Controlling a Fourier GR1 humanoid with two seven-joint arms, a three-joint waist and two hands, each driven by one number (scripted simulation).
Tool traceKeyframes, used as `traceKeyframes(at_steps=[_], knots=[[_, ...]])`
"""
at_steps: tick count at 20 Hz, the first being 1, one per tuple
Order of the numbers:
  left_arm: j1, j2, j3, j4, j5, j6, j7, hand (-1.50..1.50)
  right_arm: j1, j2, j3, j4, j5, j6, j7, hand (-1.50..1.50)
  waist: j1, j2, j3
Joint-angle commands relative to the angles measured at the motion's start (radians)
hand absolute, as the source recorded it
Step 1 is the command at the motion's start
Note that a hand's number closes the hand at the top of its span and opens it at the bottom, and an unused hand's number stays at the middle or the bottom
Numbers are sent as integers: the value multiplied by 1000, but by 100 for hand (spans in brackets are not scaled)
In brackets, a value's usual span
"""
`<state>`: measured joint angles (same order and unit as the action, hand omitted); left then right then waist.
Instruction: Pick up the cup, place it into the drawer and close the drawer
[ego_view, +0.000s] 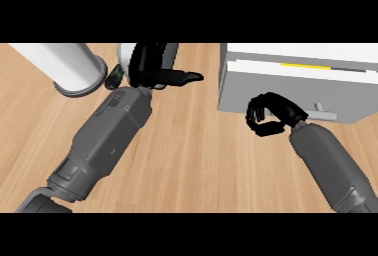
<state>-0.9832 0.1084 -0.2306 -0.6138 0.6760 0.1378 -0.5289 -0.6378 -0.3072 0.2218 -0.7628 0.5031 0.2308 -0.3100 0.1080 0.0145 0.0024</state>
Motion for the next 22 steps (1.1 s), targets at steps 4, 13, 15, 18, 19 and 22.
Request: traceKeyframes(at_steps=[4, 13, 15, 18, 19, 22], knots=[[72, 32, -9, -68, 3, -36, 18, -150, -227, -44, -161, 219, -58, -63, -71, 150, 46, 16, 3], [122, 91, -25, -117, -1, -107, 38, -150, -298, -117, -236, 248, -112, -44, -34, 150, 82, 24, 2], [133, 105, -19, -122, 8, -134, 38, -150, -287, -133, -242, 239, -122, -26, -38, 150, 95, 32, 2], [136, 88, -27, -138, 8, -128, 45, -150, -278, -151, -253, 223, -142, 7, -50, 150, 96, 30, 3], [145, 83, -34, -134, 3, -128, 45, -150, -290, -159, -248, 210, -142, 24, -46, 150, 102, 33, 2], [152, 91, -28, -143, 13, -144, 50, -150, -290, -170, -262, 189, -164, 46, -33, 150, 111, 31, 0]])
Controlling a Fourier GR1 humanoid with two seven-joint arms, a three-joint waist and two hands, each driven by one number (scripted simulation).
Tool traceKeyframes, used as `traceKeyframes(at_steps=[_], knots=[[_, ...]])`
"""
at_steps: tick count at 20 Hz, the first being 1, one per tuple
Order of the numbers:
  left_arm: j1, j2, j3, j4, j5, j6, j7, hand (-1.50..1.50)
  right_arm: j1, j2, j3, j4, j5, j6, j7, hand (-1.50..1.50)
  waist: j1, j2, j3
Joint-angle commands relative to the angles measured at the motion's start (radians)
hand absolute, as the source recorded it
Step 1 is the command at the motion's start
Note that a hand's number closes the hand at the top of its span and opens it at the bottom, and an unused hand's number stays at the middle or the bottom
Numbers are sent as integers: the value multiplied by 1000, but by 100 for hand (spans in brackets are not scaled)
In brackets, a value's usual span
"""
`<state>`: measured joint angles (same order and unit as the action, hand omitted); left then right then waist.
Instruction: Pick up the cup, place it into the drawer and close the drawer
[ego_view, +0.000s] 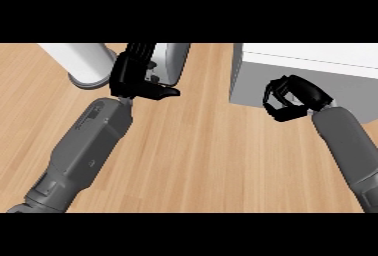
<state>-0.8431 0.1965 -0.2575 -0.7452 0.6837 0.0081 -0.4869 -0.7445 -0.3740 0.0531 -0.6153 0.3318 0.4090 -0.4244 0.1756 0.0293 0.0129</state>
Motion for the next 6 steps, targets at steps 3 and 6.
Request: traceKeyframes(at_steps=[3, 6], knots=[[16, 21, 6, -19, 8, -21, 6, -150, -168, -123, -104, 24, -11, -99, 84, 150, 47, 16, -10], [33, 10, -5, -24, 7, -36, 5, -150, -161, -124, -105, 11, -25, -73, 93, 150, 50, 22, -10]])
